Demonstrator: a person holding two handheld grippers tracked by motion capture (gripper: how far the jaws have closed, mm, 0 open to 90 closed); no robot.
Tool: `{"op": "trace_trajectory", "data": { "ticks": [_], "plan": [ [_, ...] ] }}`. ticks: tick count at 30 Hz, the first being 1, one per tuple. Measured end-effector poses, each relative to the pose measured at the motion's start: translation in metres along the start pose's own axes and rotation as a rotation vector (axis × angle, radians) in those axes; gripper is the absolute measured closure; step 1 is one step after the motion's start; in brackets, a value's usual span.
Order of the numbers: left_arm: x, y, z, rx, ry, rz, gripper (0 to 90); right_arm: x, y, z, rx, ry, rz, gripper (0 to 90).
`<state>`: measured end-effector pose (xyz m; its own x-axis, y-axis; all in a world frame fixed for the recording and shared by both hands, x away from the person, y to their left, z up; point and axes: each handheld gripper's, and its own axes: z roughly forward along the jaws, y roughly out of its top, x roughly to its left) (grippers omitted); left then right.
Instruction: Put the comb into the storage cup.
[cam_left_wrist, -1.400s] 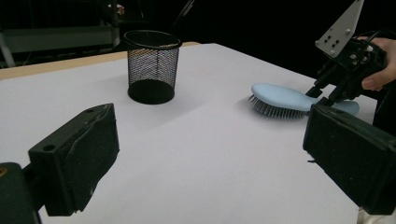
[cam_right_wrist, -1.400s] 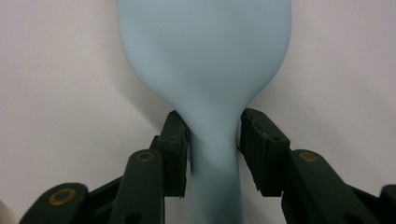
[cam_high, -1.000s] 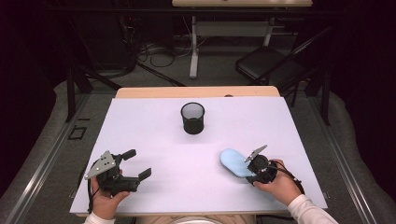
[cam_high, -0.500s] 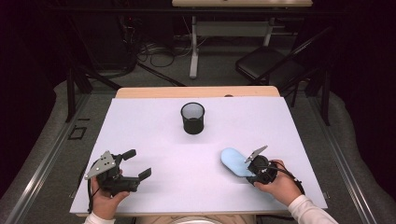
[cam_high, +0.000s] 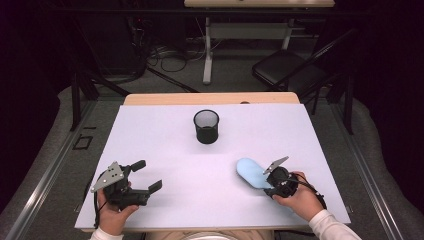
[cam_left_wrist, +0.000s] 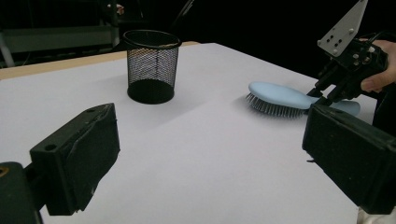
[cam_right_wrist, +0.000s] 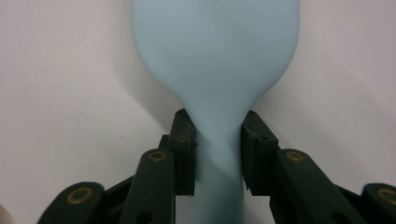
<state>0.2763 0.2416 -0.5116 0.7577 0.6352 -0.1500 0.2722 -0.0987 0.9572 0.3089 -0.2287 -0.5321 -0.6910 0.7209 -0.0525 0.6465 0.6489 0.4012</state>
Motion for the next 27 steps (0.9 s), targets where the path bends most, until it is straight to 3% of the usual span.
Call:
{"op": "trace_trajectory", "data": {
  "ticks": [4, 6, 9, 10, 13, 14, 25, 27],
  "plan": [
    [0.0, 0.0, 0.0, 0.0, -0.003, -0.001, 3.9, 0.0, -0.001, -0.002, 0.006, -0.001, 0.001, 69.3],
    [0.0, 0.0, 0.0, -0.001, -0.007, -0.001, 3.9, 0.0, -0.002, -0.001, -0.029, -0.007, 0.009, 69.4],
    [0.0, 0.0, 0.0, -0.001, -0.002, -0.003, 3.9, -0.001, -0.003, -0.003, -0.015, -0.009, 0.008, 69.4],
    [0.0, 0.0, 0.0, 0.0, -0.003, -0.001, 3.9, 0.0, -0.004, -0.001, -0.041, -0.008, 0.016, 69.4],
    [0.0, 0.0, 0.0, 0.004, -0.004, 0.0, 3.9, -0.001, -0.003, -0.004, -0.016, -0.009, 0.01, 69.4],
    [0.0, 0.0, 0.0, 0.004, -0.005, 0.0, 3.9, -0.001, -0.004, -0.003, -0.05, -0.006, 0.015, 69.4],
    [0.0, 0.0, 0.0, 0.003, -0.006, -0.001, 3.9, 0.002, -0.004, -0.011, -0.074, -0.006, 0.019, 69.4],
    [0.001, 0.0, -0.001, 0.012, -0.028, -0.002, 3.9, 0.003, -0.004, -0.012, -0.093, -0.006, 0.022, 69.4]
  ]
}}
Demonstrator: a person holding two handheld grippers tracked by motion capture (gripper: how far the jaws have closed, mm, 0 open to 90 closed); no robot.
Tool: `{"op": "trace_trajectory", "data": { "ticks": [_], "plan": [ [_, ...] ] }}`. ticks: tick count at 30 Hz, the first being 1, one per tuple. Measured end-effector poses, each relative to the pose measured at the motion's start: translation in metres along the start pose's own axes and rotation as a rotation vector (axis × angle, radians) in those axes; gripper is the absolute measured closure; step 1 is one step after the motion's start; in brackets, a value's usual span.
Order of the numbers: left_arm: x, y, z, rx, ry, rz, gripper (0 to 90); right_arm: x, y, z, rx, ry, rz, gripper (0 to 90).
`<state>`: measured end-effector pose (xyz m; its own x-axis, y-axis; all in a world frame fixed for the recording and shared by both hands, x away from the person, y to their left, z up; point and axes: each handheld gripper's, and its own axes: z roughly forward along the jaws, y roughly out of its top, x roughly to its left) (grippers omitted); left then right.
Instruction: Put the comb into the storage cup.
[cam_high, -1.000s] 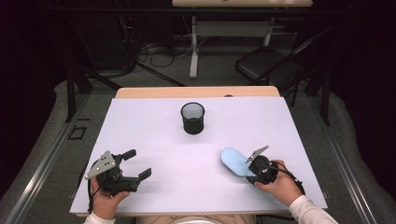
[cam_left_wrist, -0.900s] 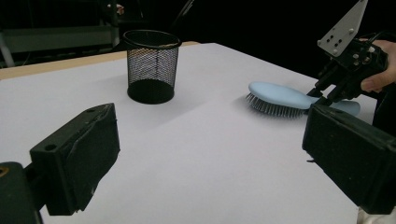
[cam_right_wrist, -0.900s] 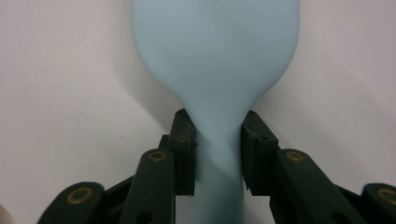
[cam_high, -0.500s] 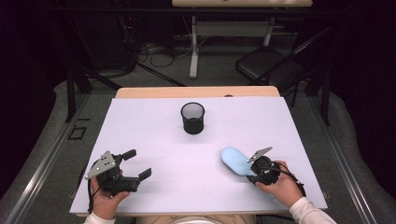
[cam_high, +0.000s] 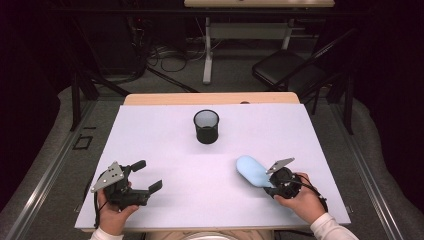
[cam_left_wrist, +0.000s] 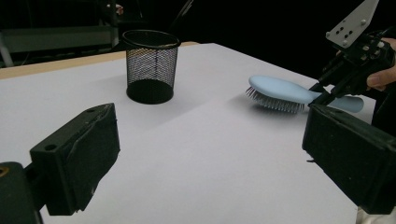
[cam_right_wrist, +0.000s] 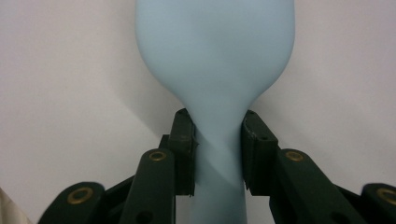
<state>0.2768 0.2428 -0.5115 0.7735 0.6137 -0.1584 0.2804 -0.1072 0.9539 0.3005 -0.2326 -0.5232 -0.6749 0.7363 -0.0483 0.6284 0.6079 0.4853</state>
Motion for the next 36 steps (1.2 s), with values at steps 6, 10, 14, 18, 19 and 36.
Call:
{"op": "trace_trajectory", "data": {
  "ticks": [6, 10, 14, 18, 19, 36],
  "plan": [
    [-0.001, 0.0, 0.001, -0.013, 0.017, 0.001, 3.9, 0.001, 0.0, -0.007, -0.037, -0.004, 0.013, 69.4],
    [0.0, 0.0, 0.0, -0.001, -0.003, -0.002, 3.9, 0.003, 0.0, -0.01, -0.078, -0.008, 0.013, 69.4],
    [0.0, 0.0, 0.0, -0.005, -0.001, 0.0, 3.9, 0.006, -0.001, -0.014, -0.102, -0.016, 0.017, 69.4],
    [-0.001, -0.001, 0.001, -0.018, 0.013, -0.002, 3.9, 0.007, 0.0, -0.016, -0.13, -0.012, 0.029, 69.4],
    [-0.001, -0.001, 0.001, -0.018, 0.012, -0.002, 3.9, 0.007, 0.001, -0.017, -0.138, -0.012, 0.034, 69.4],
    [-0.001, -0.001, 0.001, -0.016, 0.013, -0.005, 3.9, 0.01, 0.012, -0.021, -0.205, 0.005, 0.039, 69.4]
  ]
}}
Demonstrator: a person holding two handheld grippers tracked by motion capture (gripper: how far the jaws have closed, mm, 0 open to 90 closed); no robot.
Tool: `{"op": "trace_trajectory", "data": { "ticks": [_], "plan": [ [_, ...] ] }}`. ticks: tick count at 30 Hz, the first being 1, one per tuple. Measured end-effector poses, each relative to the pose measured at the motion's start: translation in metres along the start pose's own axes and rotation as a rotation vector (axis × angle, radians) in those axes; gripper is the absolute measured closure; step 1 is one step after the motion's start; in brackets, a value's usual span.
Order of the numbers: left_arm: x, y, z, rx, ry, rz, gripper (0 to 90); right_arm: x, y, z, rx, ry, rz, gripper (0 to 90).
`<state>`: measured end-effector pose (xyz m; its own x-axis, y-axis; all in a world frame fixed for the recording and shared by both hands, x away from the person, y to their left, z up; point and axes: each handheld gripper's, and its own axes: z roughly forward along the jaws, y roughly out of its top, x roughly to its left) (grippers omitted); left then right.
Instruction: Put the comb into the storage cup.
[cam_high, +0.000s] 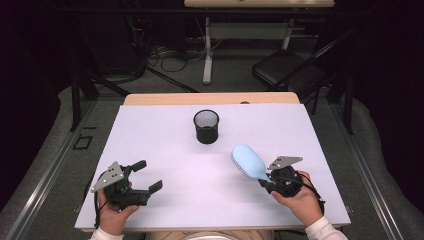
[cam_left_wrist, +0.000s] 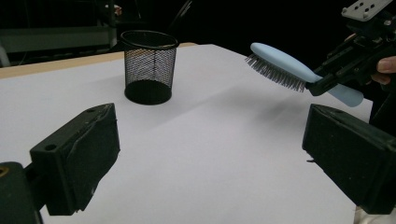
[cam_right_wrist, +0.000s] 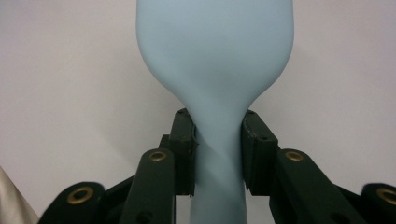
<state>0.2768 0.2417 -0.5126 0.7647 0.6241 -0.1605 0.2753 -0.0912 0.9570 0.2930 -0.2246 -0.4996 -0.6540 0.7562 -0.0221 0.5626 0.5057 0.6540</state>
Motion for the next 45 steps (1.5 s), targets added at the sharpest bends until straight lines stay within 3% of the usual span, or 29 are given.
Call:
{"op": "trace_trajectory", "data": {
  "ticks": [45],
  "plan": [
    [0.001, -0.001, -0.001, -0.004, 0.005, -0.006, 3.9, 0.04, 0.074, 0.028, -0.174, 0.134, -0.049, 69.5]
  ]
}}
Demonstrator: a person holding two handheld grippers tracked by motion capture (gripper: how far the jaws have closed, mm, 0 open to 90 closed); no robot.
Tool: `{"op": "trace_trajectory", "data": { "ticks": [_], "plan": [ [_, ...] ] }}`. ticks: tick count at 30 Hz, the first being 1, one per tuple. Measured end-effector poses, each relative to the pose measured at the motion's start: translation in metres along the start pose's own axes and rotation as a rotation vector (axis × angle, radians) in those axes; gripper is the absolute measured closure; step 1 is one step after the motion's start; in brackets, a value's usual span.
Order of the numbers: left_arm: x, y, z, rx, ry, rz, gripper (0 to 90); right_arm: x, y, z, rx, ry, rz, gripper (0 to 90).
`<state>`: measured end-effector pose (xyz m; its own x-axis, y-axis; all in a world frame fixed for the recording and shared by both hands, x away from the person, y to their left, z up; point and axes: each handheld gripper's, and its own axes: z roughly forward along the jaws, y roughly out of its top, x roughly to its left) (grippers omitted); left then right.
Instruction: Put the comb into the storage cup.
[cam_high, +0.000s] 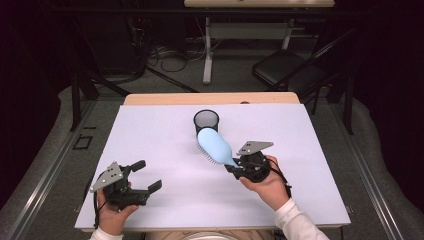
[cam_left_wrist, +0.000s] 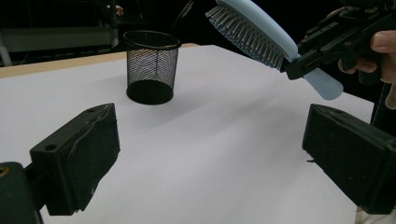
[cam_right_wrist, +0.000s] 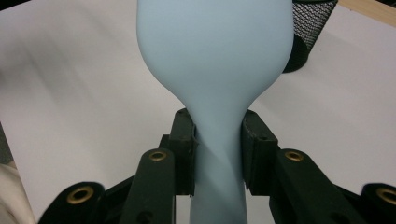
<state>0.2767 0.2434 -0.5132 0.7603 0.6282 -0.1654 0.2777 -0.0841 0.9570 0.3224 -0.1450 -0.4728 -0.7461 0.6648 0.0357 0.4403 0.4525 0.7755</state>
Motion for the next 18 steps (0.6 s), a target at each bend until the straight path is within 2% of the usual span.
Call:
{"op": "trace_trajectory", "data": {
  "ticks": [8, 18],
  "plan": [
    [-0.0001, 0.0002, -0.0002, 0.0, 0.001, -0.001, 3.9, 0.0054, 0.0095, 0.0067, -0.026, 0.014, -0.002, 69.5],
    [0.0005, 0.0003, -0.0004, -0.002, 0.007, -0.007, 4.0, 0.0099, 0.0076, 0.0098, -0.068, 0.039, -0.037, 69.5]
  ]
}}
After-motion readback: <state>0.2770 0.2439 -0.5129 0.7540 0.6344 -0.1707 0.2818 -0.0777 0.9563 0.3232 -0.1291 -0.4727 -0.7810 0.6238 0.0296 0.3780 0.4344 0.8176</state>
